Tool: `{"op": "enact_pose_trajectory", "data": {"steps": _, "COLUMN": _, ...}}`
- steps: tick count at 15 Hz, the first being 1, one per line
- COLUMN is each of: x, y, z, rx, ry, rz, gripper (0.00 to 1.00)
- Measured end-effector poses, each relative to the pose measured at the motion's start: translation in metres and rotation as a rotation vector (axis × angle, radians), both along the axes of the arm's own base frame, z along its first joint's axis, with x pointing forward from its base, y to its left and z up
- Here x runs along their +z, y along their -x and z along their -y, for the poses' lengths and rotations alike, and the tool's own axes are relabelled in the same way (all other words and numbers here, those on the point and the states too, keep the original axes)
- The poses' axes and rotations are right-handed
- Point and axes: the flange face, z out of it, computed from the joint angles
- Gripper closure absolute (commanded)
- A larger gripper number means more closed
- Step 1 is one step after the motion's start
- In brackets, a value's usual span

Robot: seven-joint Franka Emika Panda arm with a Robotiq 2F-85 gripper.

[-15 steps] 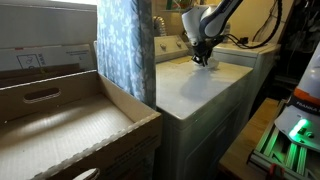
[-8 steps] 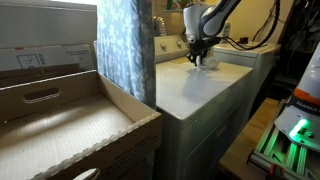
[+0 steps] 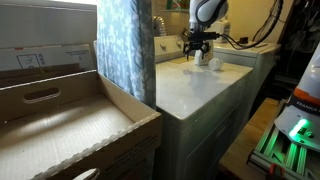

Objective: Flip the white lid, pick up the white lid and place it on the detergent the right way up

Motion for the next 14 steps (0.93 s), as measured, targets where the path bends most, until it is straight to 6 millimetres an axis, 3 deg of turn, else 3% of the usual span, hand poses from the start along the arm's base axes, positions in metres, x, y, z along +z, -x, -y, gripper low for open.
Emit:
{"op": "enact_pose_trajectory", "data": {"steps": 3, "x": 0.021, "y": 0.004, "z": 0.018, "rx": -0.134, "ry": -0.075, "rz": 0.035, "gripper": 0.00}}
{"op": "enact_pose_trajectory", "data": {"steps": 7, "x": 0.042, "y": 0.027, "z": 0.038, "rx": -0.303, "ry": -0.155, "rz": -0.048, "gripper": 0.00}}
{"op": "enact_pose_trajectory", "data": {"steps": 11, "x": 0.057, "y": 0.054, "z": 0.051, "rx": -0.440, "ry": -0.253, "rz": -0.151, "gripper": 0.00}}
{"op": "enact_pose_trajectory", "data": {"steps": 14, "x": 0.059, "y": 0.068, "z": 0.070, "rx": -0.476, "ry": -0.260, "rz": -0.124, "gripper": 0.00}}
